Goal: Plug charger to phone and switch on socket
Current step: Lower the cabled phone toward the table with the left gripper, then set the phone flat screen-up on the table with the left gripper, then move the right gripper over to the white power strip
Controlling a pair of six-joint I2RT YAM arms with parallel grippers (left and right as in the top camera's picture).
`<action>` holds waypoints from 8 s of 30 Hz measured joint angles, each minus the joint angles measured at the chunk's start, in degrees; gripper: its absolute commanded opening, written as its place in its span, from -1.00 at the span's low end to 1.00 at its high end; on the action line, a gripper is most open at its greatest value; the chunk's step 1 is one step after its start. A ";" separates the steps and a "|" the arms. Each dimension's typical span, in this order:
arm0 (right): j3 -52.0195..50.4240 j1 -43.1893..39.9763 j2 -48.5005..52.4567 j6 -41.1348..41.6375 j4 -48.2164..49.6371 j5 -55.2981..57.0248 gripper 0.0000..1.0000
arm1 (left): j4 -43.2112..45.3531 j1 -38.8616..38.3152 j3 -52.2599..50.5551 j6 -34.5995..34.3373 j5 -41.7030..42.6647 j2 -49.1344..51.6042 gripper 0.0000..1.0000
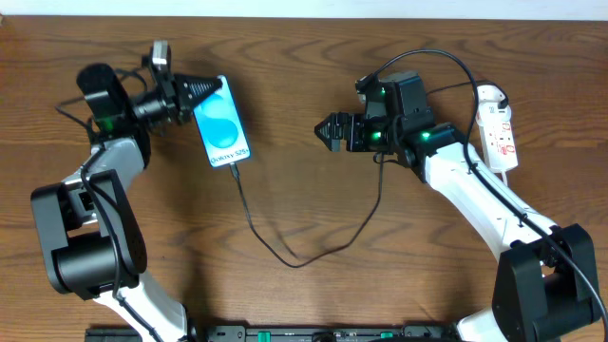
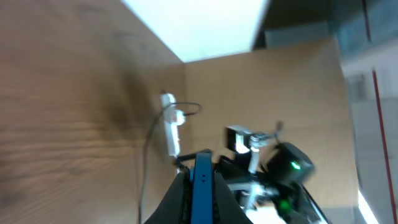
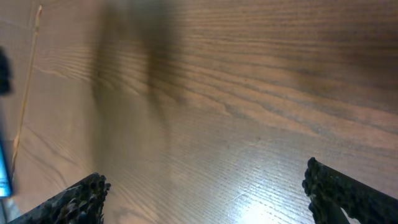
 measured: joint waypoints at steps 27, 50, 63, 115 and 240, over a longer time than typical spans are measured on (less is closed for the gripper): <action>0.00 0.00 -1.36 -0.42 -0.57 1.92 0.99 | -45.66 0.00 -4.79 32.59 -39.41 -0.11 -0.86; 0.00 0.00 -1.36 -0.59 -0.70 1.95 0.99 | -47.06 0.00 -4.76 33.70 -40.85 -0.76 -0.43; 0.00 0.00 -1.36 -0.59 -0.87 1.95 0.98 | -48.48 -0.02 -4.15 33.73 -39.32 -1.81 0.25; 0.00 0.00 -1.36 -0.63 -1.57 2.10 0.99 | -60.43 -0.02 -1.88 33.53 -43.65 -4.52 0.88; 10.47 -1.57 -1.36 -7.30 -22.03 -4.76 0.99 | -72.67 -8.59 -2.23 55.65 -56.48 -44.44 0.89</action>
